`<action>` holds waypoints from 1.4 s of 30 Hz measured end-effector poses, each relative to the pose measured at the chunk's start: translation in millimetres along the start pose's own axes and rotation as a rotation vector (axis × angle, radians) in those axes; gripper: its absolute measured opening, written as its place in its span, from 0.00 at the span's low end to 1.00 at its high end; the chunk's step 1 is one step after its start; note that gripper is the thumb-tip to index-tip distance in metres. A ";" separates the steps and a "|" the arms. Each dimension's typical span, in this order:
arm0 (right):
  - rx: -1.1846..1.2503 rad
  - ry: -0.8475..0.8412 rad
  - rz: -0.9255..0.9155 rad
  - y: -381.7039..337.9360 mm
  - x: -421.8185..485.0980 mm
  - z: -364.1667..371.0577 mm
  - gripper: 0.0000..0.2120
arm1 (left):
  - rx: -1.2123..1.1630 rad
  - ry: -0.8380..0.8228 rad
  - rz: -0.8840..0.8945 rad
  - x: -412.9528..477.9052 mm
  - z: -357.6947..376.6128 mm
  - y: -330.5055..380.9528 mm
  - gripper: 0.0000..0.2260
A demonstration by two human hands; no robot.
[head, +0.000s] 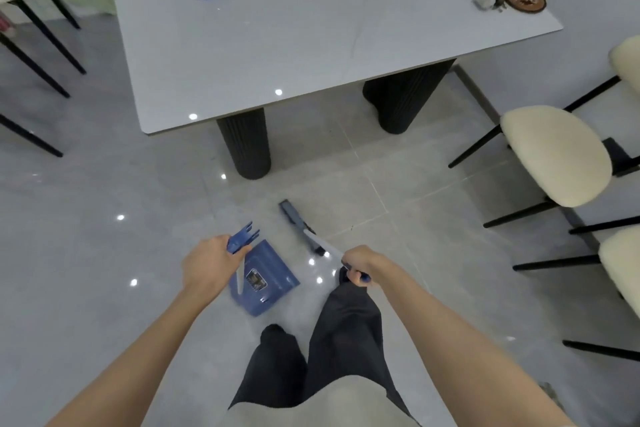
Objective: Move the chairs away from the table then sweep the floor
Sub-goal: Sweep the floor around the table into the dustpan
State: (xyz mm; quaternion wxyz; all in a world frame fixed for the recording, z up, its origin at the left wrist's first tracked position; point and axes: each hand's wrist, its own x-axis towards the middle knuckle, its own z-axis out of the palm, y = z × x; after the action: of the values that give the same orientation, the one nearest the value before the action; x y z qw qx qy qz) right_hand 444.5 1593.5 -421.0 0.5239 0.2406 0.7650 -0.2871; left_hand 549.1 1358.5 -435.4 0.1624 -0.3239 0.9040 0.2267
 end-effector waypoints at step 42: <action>-0.584 0.199 -0.099 -175.1 197.8 -210.8 0.18 | -0.158 0.167 -0.099 153.7 8.7 177.5 0.16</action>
State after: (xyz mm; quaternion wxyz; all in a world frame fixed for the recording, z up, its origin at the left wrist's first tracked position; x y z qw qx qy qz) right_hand 121.2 1626.6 -513.8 0.4789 0.0692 0.8734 -0.0555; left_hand 320.0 1406.3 -456.4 0.0713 -0.3977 0.8766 0.2613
